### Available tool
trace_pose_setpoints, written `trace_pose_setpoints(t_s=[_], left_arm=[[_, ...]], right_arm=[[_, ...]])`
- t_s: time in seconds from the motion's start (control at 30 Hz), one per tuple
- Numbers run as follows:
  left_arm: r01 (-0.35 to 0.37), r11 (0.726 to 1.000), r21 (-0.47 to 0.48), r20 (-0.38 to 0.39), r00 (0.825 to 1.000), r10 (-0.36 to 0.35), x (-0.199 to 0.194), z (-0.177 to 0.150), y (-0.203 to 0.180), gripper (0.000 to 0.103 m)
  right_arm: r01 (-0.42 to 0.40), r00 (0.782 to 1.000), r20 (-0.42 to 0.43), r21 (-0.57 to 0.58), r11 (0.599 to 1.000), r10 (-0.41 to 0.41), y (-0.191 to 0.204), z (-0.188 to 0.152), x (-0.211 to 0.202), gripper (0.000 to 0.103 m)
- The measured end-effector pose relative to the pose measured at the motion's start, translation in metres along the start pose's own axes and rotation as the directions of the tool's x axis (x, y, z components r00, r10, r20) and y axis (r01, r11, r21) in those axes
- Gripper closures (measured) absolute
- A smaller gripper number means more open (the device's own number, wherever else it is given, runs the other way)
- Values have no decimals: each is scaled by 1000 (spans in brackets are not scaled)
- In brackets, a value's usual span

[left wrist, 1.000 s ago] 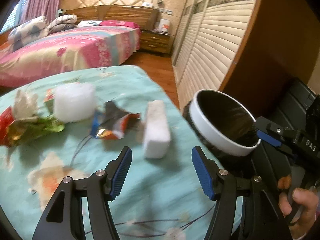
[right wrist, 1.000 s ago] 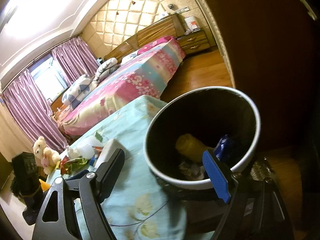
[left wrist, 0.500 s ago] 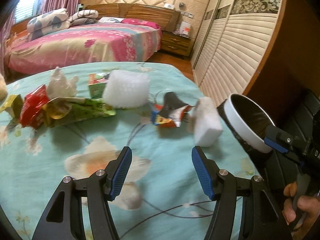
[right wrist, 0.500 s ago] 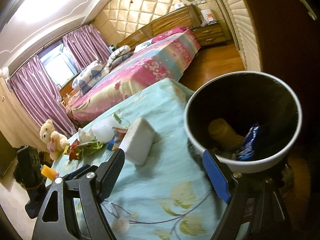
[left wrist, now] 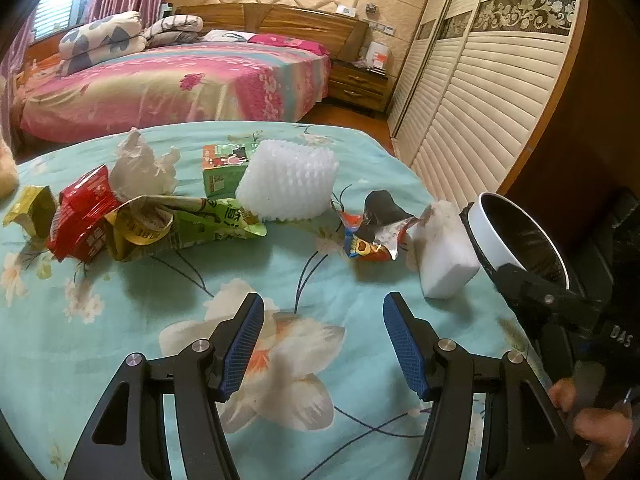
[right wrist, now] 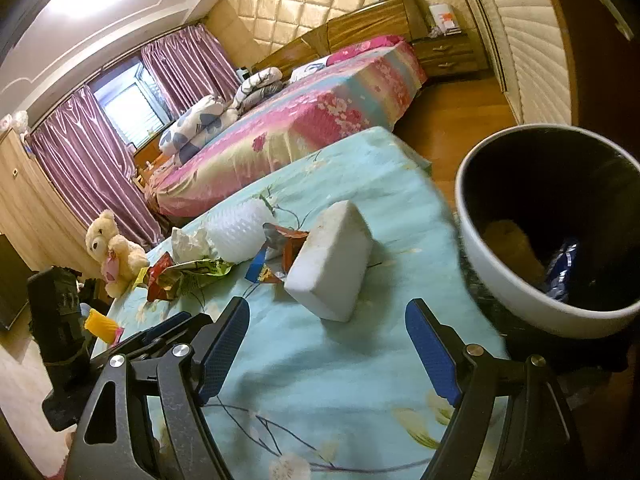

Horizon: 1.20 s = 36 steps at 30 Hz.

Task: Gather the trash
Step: 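Move both open tools back over the table toward the wrappers and foam block, then grasp the orange cartoon snack wrapper with the left tool while the right tool grasps the white foam block, then carry the wrapper and foam block with both tools over the trash bin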

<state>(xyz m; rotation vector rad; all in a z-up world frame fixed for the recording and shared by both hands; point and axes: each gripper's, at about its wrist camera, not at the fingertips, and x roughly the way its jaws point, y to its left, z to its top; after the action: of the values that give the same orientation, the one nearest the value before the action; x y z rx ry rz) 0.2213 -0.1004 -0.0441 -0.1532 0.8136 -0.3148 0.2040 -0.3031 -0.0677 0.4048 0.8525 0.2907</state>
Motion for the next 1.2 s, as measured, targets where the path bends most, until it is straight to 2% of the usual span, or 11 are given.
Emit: trace_pose_setpoints(t_s=[0.17,0.2,0.27,0.33,0.4,0.57,0.67,0.73,0.8,0.9,1.2], left_arm=[[18,1000,12,-10,1000,-17,11,9,1,41],[22,1000,15,-13,1000,-21,14,11,1,41],[27,999,28,-21,999,-27,22,14,-2,41],[27,999,38,-27,999,-26,29,19,-3,42],[32,999,30,-35,999,-31,38,24,-3,43],[60,998,-14,-49,997,-60,60,40,0,45],[67,998,-6,-73,995,-67,75,45,-3,62],[62,998,9,-91,994,-61,84,46,-7,81],[56,998,28,-105,993,-53,88,46,-10,88],[59,997,50,-82,995,-54,81,46,-13,98],[86,993,74,-17,996,-85,41,31,-24,101]], right_arm=[[-13,1000,-28,20,1000,14,1,4,19,23],[-14,999,-30,21,1000,15,1,5,22,26],[-10,999,-38,22,1000,11,0,8,29,34],[-16,998,-62,36,999,18,-5,11,35,53],[-25,996,-79,46,999,29,-10,12,38,63],[-55,995,-82,51,997,59,-15,9,33,67],[-68,994,-79,66,995,74,-17,7,29,68],[-75,994,-75,78,994,81,-20,6,27,70],[-78,994,-73,81,994,84,-21,5,24,71],[-84,994,-68,83,993,90,-20,5,20,71],[-90,995,-28,63,994,91,-19,6,-5,72]])
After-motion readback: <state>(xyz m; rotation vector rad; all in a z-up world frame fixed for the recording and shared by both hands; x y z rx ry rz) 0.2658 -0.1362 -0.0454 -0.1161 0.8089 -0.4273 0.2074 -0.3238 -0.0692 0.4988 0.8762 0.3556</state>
